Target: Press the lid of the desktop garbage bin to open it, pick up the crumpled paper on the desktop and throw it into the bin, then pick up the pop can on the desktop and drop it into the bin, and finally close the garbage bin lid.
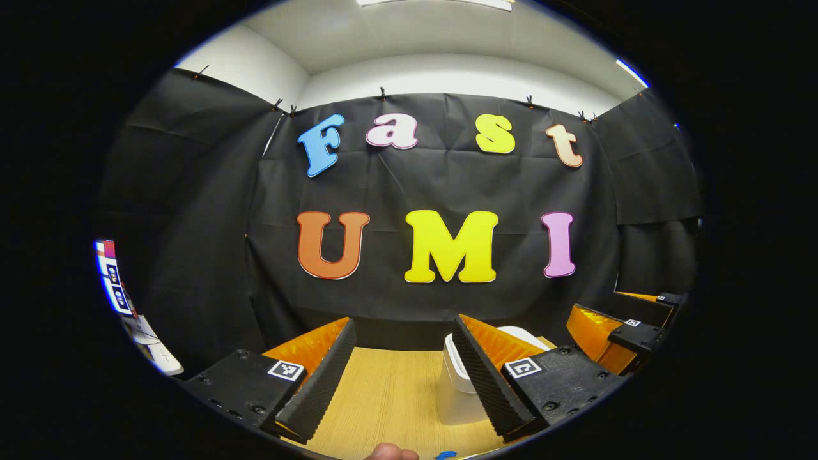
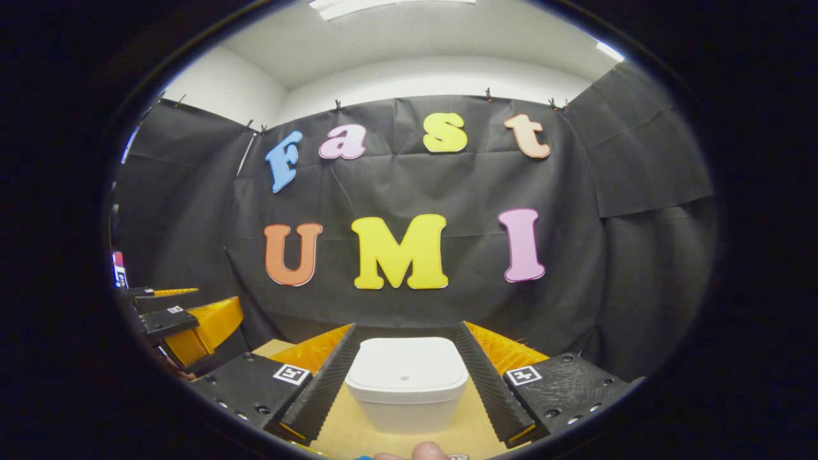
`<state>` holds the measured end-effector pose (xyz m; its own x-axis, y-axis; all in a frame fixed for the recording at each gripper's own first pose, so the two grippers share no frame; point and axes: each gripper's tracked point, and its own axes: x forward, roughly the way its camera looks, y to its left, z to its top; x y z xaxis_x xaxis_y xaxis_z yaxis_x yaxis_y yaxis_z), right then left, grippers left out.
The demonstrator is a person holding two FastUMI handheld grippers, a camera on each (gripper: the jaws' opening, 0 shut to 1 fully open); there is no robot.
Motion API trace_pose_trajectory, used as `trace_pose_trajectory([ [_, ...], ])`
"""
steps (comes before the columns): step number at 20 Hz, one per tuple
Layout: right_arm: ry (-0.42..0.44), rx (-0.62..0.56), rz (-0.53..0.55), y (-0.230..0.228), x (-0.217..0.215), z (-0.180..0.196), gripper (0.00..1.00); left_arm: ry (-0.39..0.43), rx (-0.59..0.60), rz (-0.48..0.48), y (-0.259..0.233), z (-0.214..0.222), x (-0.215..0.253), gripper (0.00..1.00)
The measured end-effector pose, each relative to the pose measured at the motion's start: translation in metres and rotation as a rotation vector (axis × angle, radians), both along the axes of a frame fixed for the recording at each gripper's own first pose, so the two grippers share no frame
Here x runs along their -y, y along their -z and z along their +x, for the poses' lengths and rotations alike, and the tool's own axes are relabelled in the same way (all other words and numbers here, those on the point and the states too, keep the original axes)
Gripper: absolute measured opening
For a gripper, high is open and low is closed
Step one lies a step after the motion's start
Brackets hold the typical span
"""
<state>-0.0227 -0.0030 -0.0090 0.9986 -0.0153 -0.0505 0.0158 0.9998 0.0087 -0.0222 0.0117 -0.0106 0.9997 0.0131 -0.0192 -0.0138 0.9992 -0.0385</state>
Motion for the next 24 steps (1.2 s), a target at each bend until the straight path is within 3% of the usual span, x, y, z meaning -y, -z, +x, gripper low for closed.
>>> trace_pose_trajectory([
  [8,0.017,-0.042,0.012,0.015,0.02,-0.001,0.95,0.028,-0.022,-0.003,0.008,0.004,0.017,0.98],
  [24,-0.029,-0.184,-0.018,0.064,0.022,0.037,0.95,-0.01,-0.043,0.019,0.018,0.005,0.019,0.98],
])
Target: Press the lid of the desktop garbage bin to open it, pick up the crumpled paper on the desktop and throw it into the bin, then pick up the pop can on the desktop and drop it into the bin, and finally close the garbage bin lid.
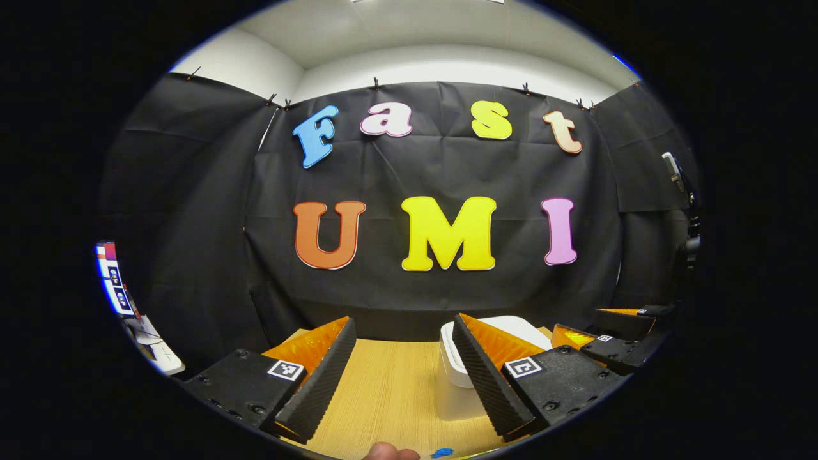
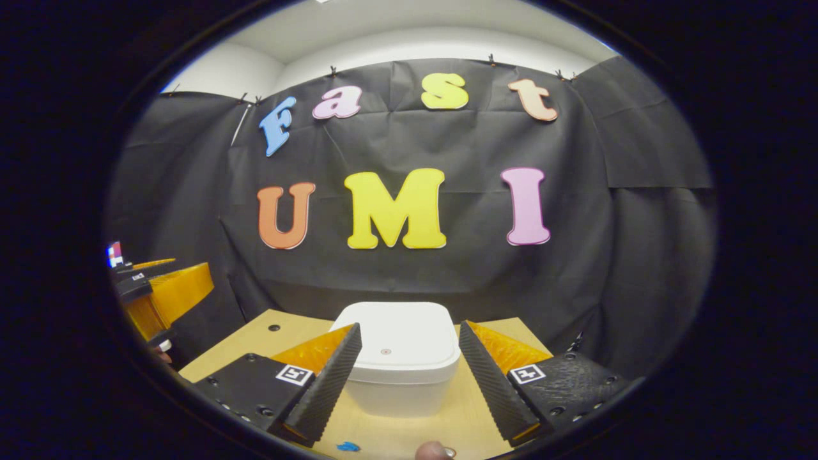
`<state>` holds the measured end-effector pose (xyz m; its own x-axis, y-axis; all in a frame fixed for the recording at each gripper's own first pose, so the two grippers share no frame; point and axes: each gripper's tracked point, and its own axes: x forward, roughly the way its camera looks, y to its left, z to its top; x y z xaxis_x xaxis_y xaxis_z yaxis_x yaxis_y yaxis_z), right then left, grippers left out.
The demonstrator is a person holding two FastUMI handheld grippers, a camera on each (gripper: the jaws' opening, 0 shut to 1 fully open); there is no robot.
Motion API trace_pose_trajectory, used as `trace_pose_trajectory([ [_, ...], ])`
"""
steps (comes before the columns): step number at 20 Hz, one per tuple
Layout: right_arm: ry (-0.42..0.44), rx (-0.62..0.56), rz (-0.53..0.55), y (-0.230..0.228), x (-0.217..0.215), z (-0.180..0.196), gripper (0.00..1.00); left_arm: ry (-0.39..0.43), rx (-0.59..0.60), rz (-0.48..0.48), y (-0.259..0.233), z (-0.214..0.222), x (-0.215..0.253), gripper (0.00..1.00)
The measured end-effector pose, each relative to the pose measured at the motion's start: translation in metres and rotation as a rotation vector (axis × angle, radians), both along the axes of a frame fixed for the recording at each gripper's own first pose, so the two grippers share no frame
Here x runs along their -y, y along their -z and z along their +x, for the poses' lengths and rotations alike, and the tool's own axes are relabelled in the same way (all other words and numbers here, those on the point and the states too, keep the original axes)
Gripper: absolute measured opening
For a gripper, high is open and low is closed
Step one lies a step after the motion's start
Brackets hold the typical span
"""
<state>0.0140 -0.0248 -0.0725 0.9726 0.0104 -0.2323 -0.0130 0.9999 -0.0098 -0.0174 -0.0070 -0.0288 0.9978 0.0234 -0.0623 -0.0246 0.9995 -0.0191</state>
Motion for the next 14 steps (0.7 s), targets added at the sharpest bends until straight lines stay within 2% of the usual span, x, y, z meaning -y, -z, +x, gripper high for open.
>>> trace_pose_trajectory([
  [6,0.013,-0.06,0.007,0.02,0.004,0.024,0.95,-0.027,0.014,0.026,-0.004,0.003,-0.009,0.98],
  [7,0.009,-0.069,0.002,0.024,0.004,0.029,0.86,-0.027,0.014,0.021,-0.004,0.003,-0.008,0.98],
  [9,-0.003,-0.088,-0.006,0.031,0.003,0.039,0.75,-0.029,0.017,0.024,-0.005,0.004,-0.009,0.98],
  [10,-0.002,-0.097,-0.007,0.033,0.004,0.043,0.73,-0.033,0.021,0.028,-0.006,0.004,-0.01,0.98],
  [14,0.007,-0.135,0.001,0.047,0.008,0.058,0.47,-0.042,0.026,0.034,-0.007,0.003,-0.012,0.98],
])
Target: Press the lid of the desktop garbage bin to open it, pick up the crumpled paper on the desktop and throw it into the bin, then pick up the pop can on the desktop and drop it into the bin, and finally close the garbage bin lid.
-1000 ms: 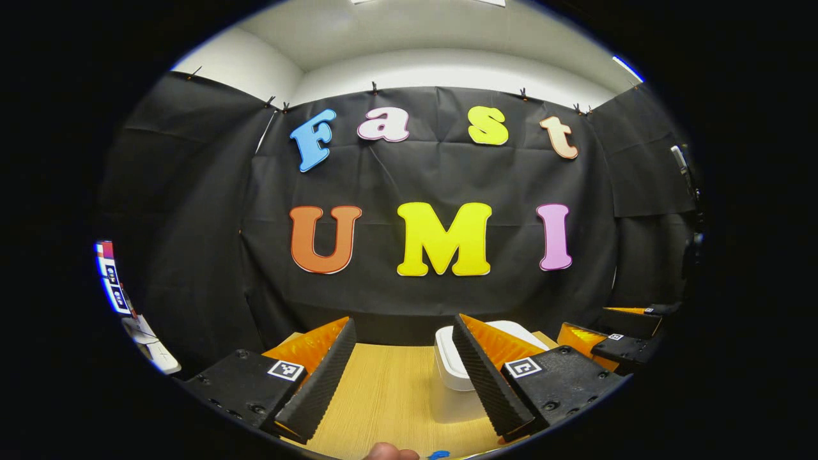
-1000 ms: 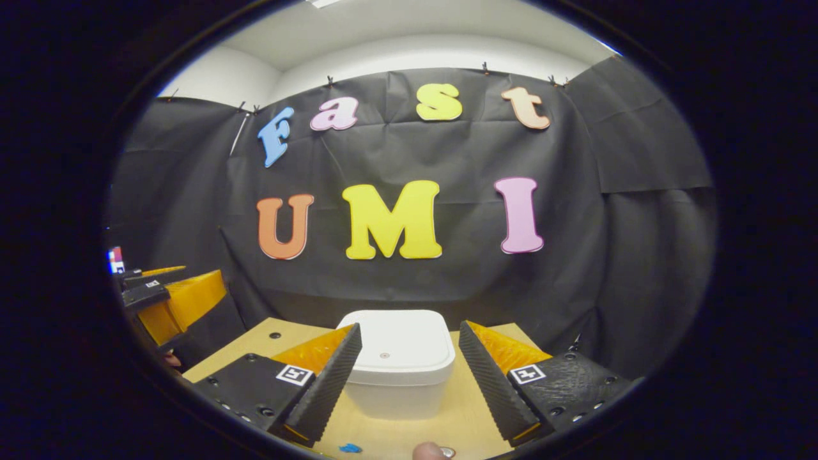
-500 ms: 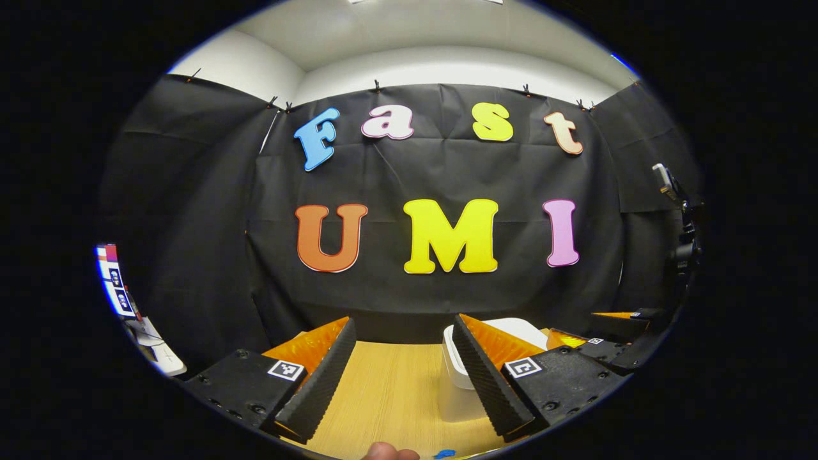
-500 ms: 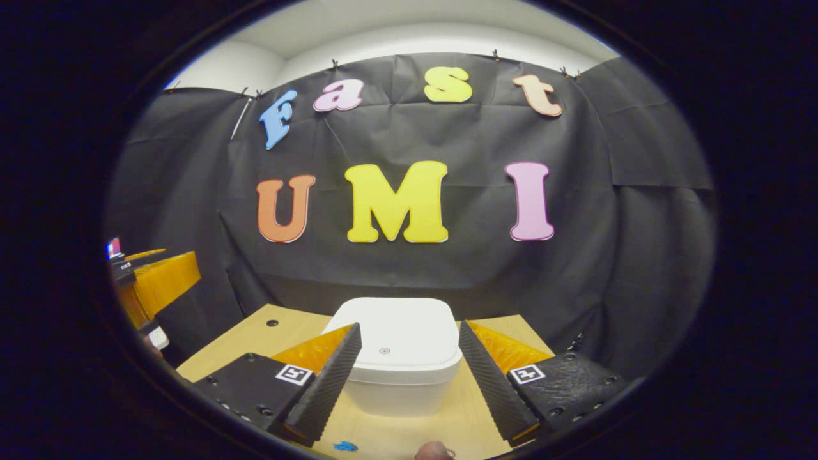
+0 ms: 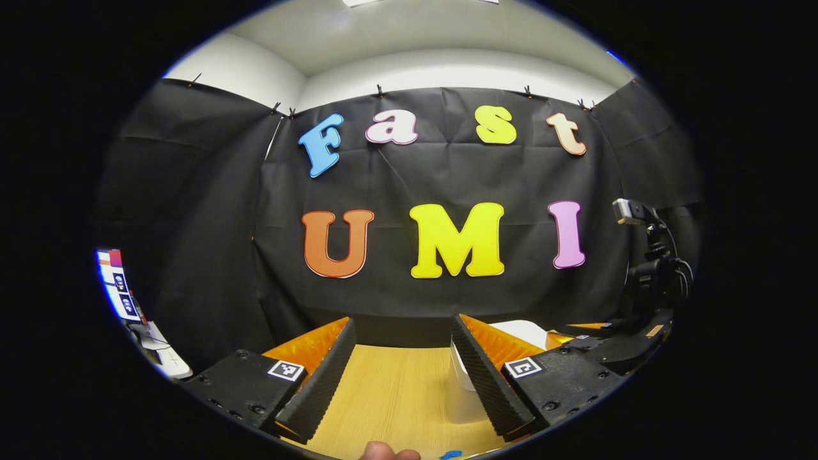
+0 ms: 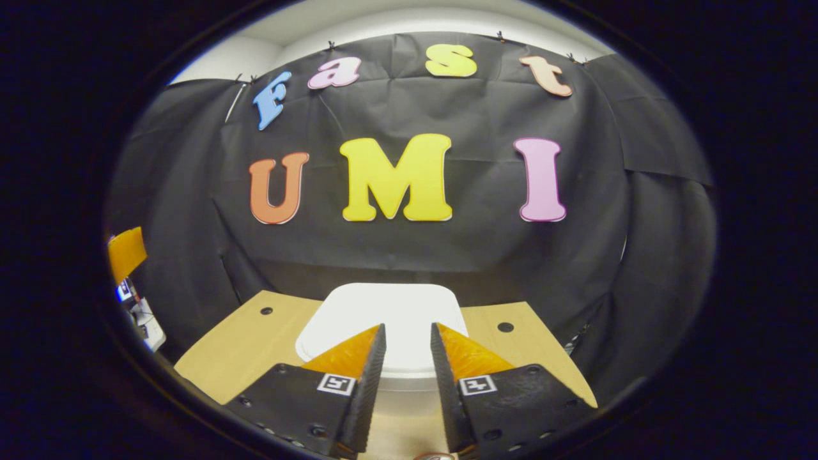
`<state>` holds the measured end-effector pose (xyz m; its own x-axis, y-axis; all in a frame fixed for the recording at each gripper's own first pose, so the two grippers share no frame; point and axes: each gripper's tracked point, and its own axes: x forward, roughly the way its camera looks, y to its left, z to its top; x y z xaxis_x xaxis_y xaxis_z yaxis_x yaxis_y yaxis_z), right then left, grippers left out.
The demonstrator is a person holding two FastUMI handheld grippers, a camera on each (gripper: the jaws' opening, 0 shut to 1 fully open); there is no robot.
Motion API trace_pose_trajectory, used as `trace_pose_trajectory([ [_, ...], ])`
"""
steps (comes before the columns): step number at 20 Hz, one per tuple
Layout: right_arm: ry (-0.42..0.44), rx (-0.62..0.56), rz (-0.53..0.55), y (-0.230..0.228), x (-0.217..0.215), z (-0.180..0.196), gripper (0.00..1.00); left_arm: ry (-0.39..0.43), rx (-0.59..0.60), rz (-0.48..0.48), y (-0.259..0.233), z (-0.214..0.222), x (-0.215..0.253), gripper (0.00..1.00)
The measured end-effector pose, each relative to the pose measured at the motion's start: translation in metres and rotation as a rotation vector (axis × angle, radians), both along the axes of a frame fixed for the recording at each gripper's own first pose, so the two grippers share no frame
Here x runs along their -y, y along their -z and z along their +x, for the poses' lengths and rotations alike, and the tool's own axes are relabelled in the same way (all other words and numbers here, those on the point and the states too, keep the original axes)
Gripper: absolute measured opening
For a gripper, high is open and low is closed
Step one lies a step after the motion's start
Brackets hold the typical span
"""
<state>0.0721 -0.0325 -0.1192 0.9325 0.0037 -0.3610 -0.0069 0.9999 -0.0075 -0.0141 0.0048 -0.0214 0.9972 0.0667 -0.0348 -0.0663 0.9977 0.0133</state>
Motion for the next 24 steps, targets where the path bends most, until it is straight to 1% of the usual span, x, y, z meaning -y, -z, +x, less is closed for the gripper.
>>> trace_pose_trajectory([
  [1,0.0,-0.007,-0.003,0.003,0.001,0.002,0.34,-0.008,-0.001,0.005,0.0,0.0,-0.002,0.98],
  [2,-0.007,-0.015,-0.007,0.007,-0.001,0.005,0.32,-0.011,-0.004,0.008,0.001,-0.001,-0.003,0.98],
  [4,0.001,-0.021,-0.025,0.014,0.003,0.013,0.32,-0.019,-0.013,0.011,0.005,-0.001,-0.007,0.98],
  [5,-0.007,-0.029,-0.023,0.014,0.001,0.012,0.02,-0.02,-0.014,0.012,0.005,0.0,-0.009,0.98],
  [6,-0.019,-0.039,-0.021,0.017,-0.003,0.014,0.06,-0.024,-0.013,0.014,0.006,-0.001,-0.009,0.98],
  [7,-0.01,-0.039,-0.022,0.02,0.001,0.015,0.05,-0.03,-0.014,0.017,0.006,0.0,-0.011,0.98],
  [8,-0.007,-0.046,-0.01,0.023,0.002,0.017,0.0,-0.037,-0.015,0.025,0.006,0.001,-0.012,0.98],
  [10,-0.016,-0.074,-0.011,0.038,-0.001,0.023,0.0,-0.051,-0.014,0.04,0.006,0.001,-0.017,0.98],
  [12,-0.011,-0.076,-0.023,0.041,0.003,0.025,0.0,-0.056,-0.014,0.034,0.006,0.001,-0.018,0.98],
  [15,-0.001,-0.12,0.018,0.056,0.005,0.024,0.0,-0.061,-0.022,0.021,0.012,0.002,-0.021,0.98],
  [17,0.009,-0.144,0.048,0.059,0.005,0.021,0.01,-0.054,-0.033,-0.006,0.017,0.003,-0.019,0.98],
  [19,0.009,-0.146,0.005,0.056,0.004,0.021,0.01,-0.045,-0.041,-0.031,0.021,0.006,-0.015,0.98],
  [21,0.009,-0.119,-0.022,0.045,0.002,0.02,0.01,-0.038,-0.041,-0.031,0.02,0.005,-0.016,0.98],
  [22,-0.018,-0.097,-0.017,0.036,-0.005,0.018,0.01,-0.037,-0.039,-0.034,0.021,0.004,-0.016,0.98],
  [23,-0.046,-0.066,0.003,0.026,-0.014,0.015,0.1,-0.037,-0.043,-0.043,0.023,0.005,-0.018,0.98],
  [24,-0.043,-0.021,0.004,0.011,-0.014,0.013,0.23,-0.038,-0.047,-0.053,0.026,0.003,-0.02,0.98],
])
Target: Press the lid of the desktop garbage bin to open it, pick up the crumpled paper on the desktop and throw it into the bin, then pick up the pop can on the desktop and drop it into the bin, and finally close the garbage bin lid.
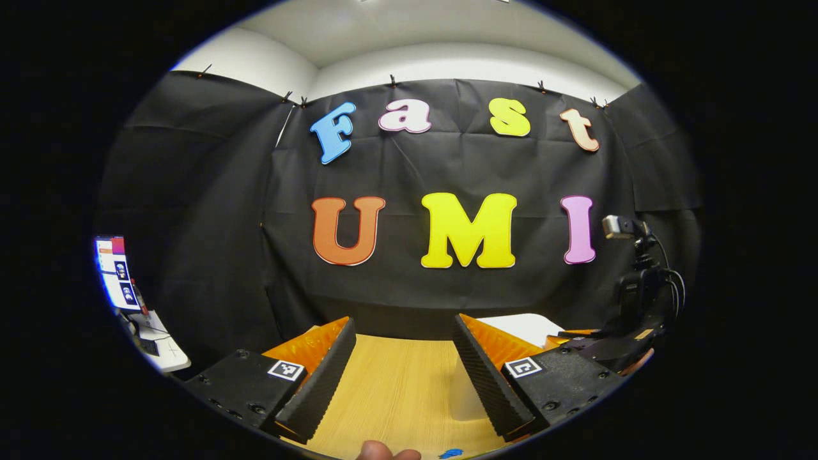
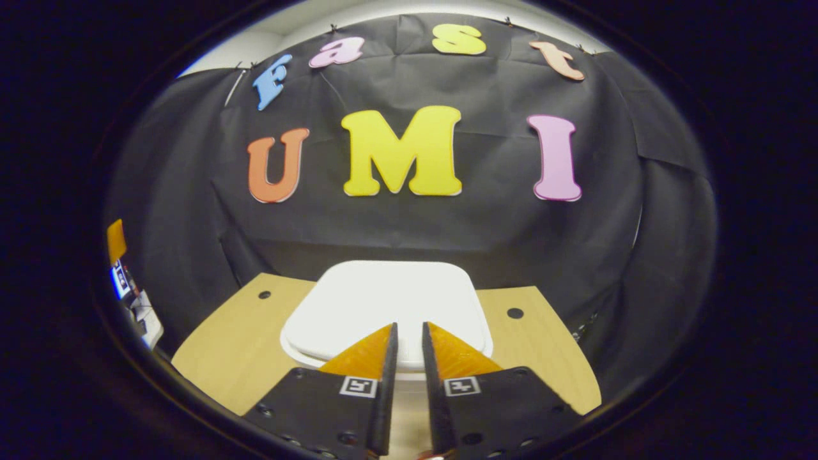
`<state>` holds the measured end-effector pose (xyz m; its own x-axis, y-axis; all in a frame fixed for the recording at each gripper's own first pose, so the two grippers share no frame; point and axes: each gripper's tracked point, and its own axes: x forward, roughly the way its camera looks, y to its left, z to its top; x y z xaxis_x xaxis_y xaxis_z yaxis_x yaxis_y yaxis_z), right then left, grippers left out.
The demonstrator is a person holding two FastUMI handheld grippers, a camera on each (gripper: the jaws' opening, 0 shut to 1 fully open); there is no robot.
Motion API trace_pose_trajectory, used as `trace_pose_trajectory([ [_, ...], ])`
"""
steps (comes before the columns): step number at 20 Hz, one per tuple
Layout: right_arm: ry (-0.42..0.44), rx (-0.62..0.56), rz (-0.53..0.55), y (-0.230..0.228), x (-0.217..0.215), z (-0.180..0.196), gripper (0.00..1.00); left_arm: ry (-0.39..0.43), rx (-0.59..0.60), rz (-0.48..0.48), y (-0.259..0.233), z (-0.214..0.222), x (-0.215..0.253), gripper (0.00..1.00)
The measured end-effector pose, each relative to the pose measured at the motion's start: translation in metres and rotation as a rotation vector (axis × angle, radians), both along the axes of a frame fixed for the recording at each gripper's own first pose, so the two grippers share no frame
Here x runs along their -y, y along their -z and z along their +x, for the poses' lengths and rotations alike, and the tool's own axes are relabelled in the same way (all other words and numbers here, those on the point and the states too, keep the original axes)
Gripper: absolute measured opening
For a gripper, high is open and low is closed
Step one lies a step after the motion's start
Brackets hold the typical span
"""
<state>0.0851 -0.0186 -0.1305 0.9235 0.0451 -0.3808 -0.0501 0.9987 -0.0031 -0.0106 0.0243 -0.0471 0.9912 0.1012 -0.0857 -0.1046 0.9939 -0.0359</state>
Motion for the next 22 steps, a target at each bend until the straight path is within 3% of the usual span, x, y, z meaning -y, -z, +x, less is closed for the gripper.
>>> trace_pose_trajectory([
  [5,-0.003,0.106,-0.037,-0.034,0.005,-0.005,0.87,0.022,-0.026,-0.009,0.015,-0.001,0.003,0.98],
  [7,-0.006,0.131,-0.035,-0.044,0.004,-0.01,0.96,0.044,-0.045,-0.014,0.023,-0.002,0.008,0.98],
  [14,-0.001,0.167,-0.034,-0.048,0.013,-0.044,0.95,0.107,-0.127,-0.031,0.062,-0.008,0.028,0.99],
  [22,0.063,0.094,-0.051,-0.014,0.048,-0.089,0.95,0.197,-0.319,-0.066,0.129,-0.026,0.062,0.98],
])
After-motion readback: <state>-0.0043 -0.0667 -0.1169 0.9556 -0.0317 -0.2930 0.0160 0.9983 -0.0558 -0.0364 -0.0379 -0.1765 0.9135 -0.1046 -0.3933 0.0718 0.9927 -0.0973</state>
